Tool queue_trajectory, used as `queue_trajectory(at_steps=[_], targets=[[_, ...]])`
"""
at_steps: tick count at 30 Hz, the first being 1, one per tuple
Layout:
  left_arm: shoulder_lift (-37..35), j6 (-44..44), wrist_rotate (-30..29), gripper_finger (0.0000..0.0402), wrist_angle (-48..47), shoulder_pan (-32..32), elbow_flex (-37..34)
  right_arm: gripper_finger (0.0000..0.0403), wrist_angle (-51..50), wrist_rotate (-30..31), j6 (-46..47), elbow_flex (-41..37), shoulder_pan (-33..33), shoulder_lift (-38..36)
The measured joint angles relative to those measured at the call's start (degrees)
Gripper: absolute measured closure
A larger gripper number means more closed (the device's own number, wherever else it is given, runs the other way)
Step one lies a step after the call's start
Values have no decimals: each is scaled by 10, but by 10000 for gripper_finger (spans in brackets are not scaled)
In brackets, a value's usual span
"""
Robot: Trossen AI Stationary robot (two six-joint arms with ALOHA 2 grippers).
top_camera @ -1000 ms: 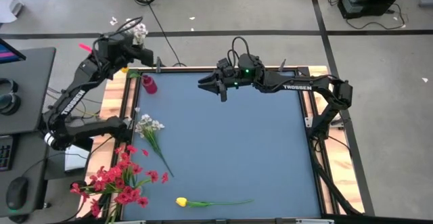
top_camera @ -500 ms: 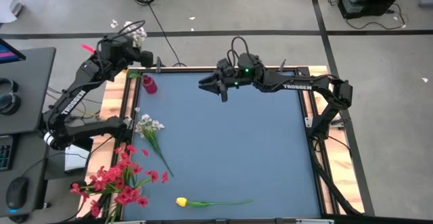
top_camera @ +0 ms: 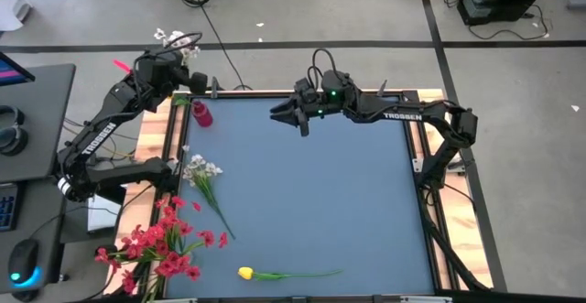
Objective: Sort flowers into vase by color
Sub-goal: Put the right white flowers into the pink vase
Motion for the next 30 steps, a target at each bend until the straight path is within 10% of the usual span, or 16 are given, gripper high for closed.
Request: queue_trajectory(at_steps=[30], targets=[[-3, 44, 10, 391, -6, -1, 23, 264, -21, 0, 7, 0, -4, 0]])
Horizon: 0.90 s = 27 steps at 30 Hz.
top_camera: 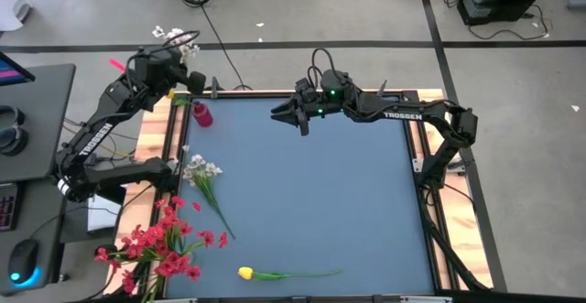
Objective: Sort flowers into vase by color
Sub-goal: Put the right white flowers into the pink vase
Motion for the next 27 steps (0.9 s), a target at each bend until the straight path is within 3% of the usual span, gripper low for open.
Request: queue_trajectory(at_steps=[18, 27], targets=[[39, -87, -11, 389, -36, 0, 0, 264, -1, 4, -6, 0, 9, 0], [71, -162, -21, 345, -76, 3, -1, 264, -5, 6, -3, 0, 20, 0]])
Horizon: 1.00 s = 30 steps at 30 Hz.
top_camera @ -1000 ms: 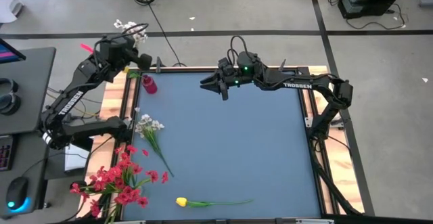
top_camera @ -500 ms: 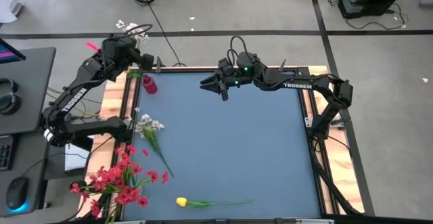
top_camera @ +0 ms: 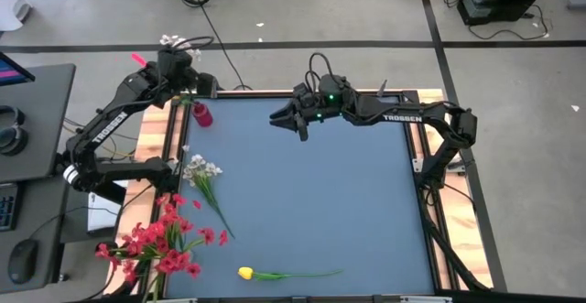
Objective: Sort flowers into vase by color
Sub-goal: Put the right white flowers into the pink vase
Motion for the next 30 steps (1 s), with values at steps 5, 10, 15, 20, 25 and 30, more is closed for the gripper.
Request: queue_trajectory(at_steps=[5, 10, 15, 20, 25, 30], targets=[[-11, -11, 1, 294, -8, -1, 0, 264, -7, -3, 1, 0, 3, 0], [-29, -32, 27, 214, -37, -5, 2, 258, -25, -7, 1, 0, 3, 0], [-36, -38, 47, 142, -94, -5, 43, 248, -27, -9, 1, 0, 3, 0], [-37, -39, 27, 109, -149, -4, 101, 233, -27, -5, 36, 0, 2, 0], [-36, -67, 4, 112, -180, -4, 123, 230, -26, -4, 40, 0, 1, 0], [-35, -81, 19, 124, -211, -4, 170, 233, -28, -4, 42, 0, 8, 0]])
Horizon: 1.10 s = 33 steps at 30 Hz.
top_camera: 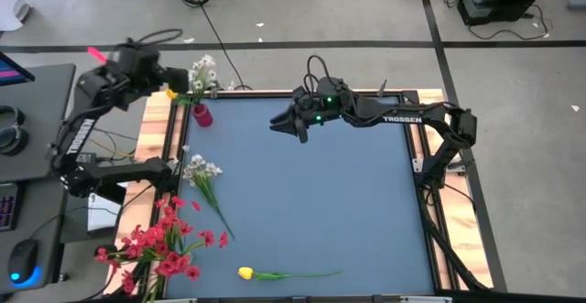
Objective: Sort flowers into vase by color
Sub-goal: Put the right white flowers into the pink vase, then put the white flowers into the pink vase
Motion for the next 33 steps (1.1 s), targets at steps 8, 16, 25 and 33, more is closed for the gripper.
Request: queue_trajectory(at_steps=[8, 16, 25, 33], targets=[[-7, 84, 84, 164, -51, 0, 142, 233, -35, 10, 42, 0, 21, 0], [-46, -10, 190, 180, -83, -5, 145, 233, -118, 91, 115, 0, 38, 0], [-36, 4, 233, 273, -98, -37, 160, 234, -187, 141, 124, 0, 94, 0], [-23, 60, 267, 292, -74, -54, 107, 234, -193, 212, 172, 0, 147, 23]])
